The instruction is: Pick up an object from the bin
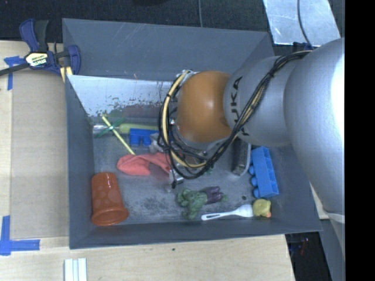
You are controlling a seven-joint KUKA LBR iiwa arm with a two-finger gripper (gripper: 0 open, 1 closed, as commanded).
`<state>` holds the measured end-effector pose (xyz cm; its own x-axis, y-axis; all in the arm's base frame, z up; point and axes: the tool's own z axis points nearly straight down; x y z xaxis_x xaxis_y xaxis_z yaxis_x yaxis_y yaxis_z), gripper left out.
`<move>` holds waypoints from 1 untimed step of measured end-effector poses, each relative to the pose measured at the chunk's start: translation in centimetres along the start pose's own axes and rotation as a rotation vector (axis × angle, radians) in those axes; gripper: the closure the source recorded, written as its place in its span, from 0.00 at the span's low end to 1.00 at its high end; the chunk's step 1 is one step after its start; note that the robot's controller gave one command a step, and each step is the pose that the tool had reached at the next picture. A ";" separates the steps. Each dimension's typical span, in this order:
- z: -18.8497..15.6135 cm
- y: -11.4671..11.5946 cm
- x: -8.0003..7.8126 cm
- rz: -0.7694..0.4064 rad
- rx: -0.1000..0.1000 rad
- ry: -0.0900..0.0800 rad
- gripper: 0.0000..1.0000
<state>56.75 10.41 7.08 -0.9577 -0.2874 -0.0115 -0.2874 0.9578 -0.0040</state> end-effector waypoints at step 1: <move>-0.1 -1.9 -6.8 0.007 -0.008 0.006 1.00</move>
Offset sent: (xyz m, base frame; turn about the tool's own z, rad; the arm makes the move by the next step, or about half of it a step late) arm 0.0000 0.0000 0.0000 0.0000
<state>63.82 10.56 7.24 -0.9597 -0.2811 -0.0059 -0.2812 0.9597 0.0040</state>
